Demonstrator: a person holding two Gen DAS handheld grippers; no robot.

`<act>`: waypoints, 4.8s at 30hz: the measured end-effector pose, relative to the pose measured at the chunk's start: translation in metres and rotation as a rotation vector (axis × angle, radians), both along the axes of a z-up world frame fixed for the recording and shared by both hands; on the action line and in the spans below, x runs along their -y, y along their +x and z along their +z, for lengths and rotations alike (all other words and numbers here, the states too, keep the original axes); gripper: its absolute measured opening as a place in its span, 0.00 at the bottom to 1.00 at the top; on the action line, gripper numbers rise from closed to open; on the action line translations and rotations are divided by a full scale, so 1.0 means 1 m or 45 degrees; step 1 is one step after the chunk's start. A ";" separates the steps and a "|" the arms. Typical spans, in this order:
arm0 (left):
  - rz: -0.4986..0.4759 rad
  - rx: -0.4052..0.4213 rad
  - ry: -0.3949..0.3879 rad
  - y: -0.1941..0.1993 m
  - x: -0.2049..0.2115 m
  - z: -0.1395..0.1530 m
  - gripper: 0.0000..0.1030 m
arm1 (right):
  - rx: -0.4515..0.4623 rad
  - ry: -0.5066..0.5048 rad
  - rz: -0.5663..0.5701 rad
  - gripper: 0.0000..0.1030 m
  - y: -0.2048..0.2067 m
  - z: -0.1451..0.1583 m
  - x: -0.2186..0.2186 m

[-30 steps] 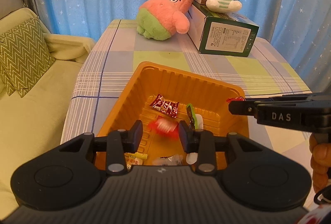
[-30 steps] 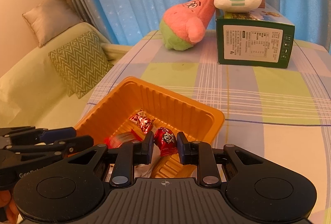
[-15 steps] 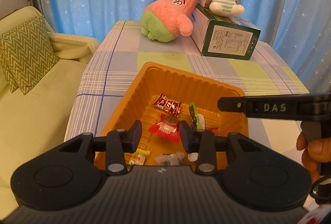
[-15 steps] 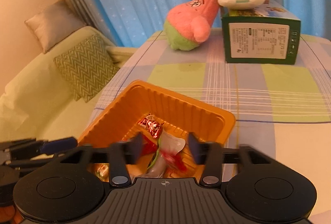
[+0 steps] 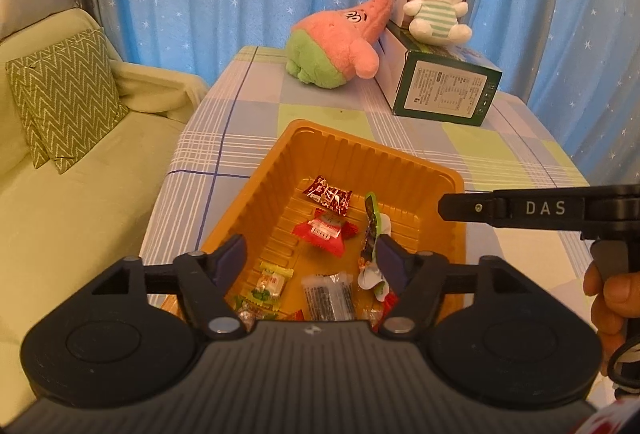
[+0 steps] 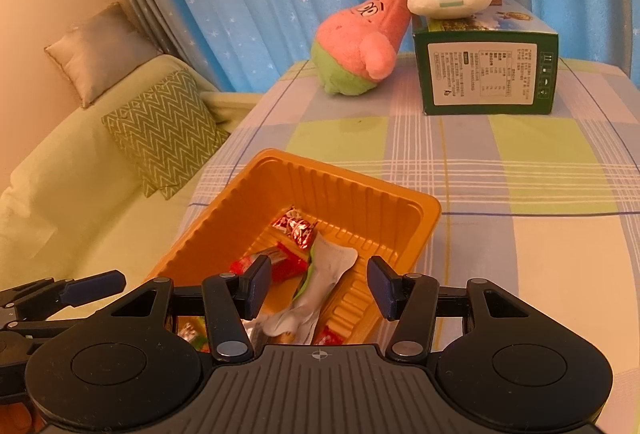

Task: Organize snacks

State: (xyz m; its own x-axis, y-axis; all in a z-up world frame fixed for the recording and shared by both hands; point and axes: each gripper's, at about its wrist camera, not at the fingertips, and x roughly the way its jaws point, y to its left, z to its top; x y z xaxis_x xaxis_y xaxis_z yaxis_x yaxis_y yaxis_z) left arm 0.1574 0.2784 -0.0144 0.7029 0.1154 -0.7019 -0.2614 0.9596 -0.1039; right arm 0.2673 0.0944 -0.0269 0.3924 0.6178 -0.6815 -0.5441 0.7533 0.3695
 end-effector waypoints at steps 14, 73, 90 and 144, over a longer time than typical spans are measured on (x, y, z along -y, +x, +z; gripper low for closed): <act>0.006 0.041 -0.015 -0.057 0.032 0.032 0.96 | 0.043 -0.021 -0.039 0.68 -0.054 0.030 0.047; 0.098 0.065 0.094 -0.223 0.161 0.072 1.00 | 0.200 -0.100 -0.098 0.73 -0.246 0.075 0.192; 0.087 0.066 0.100 -0.224 0.161 0.074 0.99 | 0.212 -0.079 -0.099 0.73 -0.249 0.080 0.194; 0.078 0.062 0.092 -0.226 0.166 0.068 1.00 | 0.196 -0.076 -0.103 0.73 -0.248 0.072 0.194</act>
